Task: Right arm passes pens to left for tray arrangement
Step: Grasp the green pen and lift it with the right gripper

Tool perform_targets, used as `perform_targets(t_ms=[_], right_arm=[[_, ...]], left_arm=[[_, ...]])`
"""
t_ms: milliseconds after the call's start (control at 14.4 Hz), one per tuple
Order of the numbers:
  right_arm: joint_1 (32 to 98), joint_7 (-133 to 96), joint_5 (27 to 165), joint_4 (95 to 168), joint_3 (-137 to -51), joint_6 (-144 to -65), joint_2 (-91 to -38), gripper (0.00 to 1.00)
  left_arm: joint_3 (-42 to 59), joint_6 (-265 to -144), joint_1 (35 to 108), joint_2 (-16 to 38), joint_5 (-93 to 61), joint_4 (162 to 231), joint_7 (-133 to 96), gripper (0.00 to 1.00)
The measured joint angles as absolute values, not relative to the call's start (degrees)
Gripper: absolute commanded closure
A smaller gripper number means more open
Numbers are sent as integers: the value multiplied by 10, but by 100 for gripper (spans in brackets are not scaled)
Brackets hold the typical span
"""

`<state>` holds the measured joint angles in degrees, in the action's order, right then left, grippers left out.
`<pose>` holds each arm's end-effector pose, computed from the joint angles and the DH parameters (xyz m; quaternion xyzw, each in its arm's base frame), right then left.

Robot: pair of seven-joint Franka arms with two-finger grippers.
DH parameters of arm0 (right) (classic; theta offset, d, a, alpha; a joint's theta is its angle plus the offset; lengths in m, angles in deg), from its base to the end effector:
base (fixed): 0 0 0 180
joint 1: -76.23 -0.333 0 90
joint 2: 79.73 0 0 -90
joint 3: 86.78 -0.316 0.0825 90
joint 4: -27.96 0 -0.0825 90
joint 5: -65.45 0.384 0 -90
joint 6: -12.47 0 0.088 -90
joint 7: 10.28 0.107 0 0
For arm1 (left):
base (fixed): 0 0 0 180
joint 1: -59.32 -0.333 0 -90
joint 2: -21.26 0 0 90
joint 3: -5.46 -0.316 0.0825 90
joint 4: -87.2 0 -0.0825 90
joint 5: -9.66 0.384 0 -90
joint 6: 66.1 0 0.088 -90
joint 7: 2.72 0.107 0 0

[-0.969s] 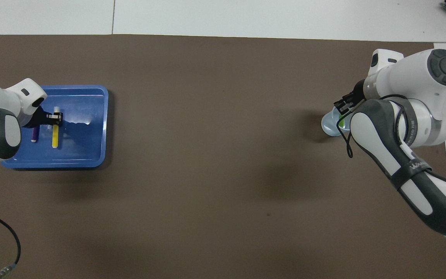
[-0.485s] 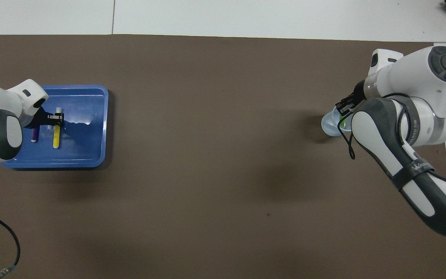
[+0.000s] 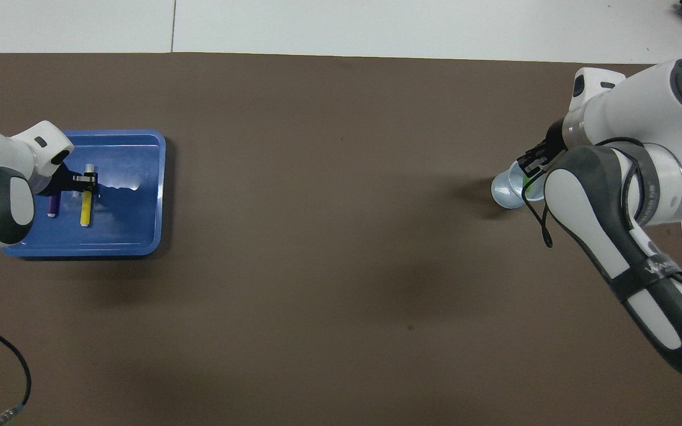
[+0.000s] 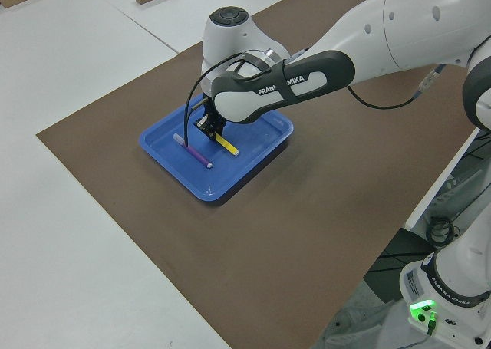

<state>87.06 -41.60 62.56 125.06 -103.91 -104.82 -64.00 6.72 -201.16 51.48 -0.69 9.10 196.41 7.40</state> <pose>0.6438 0.0521 0.4490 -0.9444 -0.3253 -0.0477 0.0066 0.6289 0.0732 0.3039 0.9990 -0.0266 0.0348 0.0026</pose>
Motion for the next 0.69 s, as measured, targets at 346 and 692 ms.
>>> perform_targets(t_ms=[346,692], right_arm=[[870,-416,626,1238,-1066,-1020,-693,100],[868,-416,644,1207,-1091,-976,-747,100]], left_arm=[[66,-2012,514,-7,91,1964,74,3],[66,-2012,514,-7,91,1964,74,3]])
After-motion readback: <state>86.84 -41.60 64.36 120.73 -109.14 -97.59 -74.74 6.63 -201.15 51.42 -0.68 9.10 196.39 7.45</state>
